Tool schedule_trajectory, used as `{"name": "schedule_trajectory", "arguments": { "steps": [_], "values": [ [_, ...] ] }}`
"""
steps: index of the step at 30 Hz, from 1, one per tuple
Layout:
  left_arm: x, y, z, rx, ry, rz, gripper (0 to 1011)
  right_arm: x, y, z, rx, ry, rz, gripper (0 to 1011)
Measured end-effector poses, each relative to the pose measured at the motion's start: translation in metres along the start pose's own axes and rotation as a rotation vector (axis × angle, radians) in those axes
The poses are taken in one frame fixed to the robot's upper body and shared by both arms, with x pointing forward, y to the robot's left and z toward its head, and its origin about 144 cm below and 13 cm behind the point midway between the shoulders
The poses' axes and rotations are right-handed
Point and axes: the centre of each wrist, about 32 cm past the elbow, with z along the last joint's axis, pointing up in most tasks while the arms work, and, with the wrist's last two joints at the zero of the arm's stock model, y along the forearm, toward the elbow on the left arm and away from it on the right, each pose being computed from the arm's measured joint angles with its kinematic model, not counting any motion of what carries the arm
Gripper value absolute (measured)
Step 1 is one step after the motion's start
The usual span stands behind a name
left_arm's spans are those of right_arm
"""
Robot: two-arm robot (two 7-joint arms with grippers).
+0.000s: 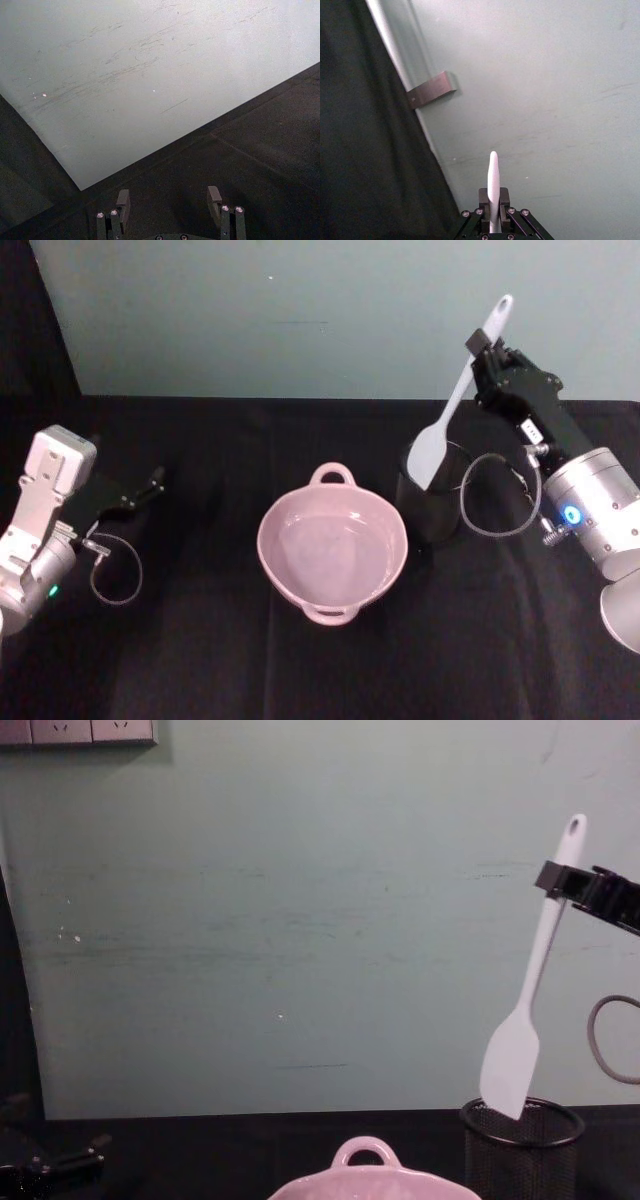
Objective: Use the one hand to pick up the spoon and stir the clear water in the bowl.
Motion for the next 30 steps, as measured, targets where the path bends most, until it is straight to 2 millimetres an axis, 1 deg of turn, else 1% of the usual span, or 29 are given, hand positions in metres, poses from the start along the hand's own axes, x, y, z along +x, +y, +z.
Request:
{"name": "schedule_trajectory", "arguments": {
  "steps": [7, 15, 20, 30],
  "values": [
    [0.0, 0.0, 0.0, 0.0, 0.0, 0.0, 1011, 0.013, 0.01, -0.01, 0.025, 0.017, -0.08, 111],
    [0.0, 0.0, 0.0, 0.0, 0.0, 0.0, 1011, 0.019, 0.02, -0.023, 0.027, 0.029, -0.138, 111],
    [0.0, 0.0, 0.0, 0.0, 0.0, 0.0, 1011, 0.024, 0.029, -0.034, 0.003, 0.068, -0.185, 111],
    [0.0, 0.0, 0.0, 0.0, 0.0, 0.0, 1011, 0.03, 0.032, -0.046, -0.041, 0.101, -0.237, 112]
  ]
}}
